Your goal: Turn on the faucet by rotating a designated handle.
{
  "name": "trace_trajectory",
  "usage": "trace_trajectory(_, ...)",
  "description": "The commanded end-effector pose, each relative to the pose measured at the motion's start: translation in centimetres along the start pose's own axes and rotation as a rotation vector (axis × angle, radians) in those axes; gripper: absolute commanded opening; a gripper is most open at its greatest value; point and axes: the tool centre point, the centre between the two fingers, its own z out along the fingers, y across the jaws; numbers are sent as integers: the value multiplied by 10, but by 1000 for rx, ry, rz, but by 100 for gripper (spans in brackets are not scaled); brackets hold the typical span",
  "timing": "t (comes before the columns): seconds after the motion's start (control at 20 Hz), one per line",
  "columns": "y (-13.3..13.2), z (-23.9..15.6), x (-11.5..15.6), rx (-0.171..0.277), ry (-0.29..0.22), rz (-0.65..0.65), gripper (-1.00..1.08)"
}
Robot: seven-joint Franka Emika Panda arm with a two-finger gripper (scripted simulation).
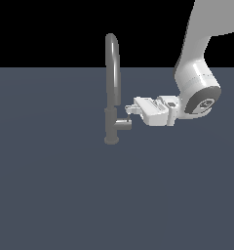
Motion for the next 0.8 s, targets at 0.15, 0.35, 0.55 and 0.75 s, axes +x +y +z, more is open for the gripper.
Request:
trace_trajectory(0.15, 15, 0, 9, -2, -2, 5, -100)
trace_trajectory(0.35, 30, 0, 19, -3, -4, 10, -100)
trace_trajectory(0.55, 29, 0, 17, -3, -1, -6, -100)
trace_trajectory(0.75, 45, 0, 42, -4, -4, 7, -100)
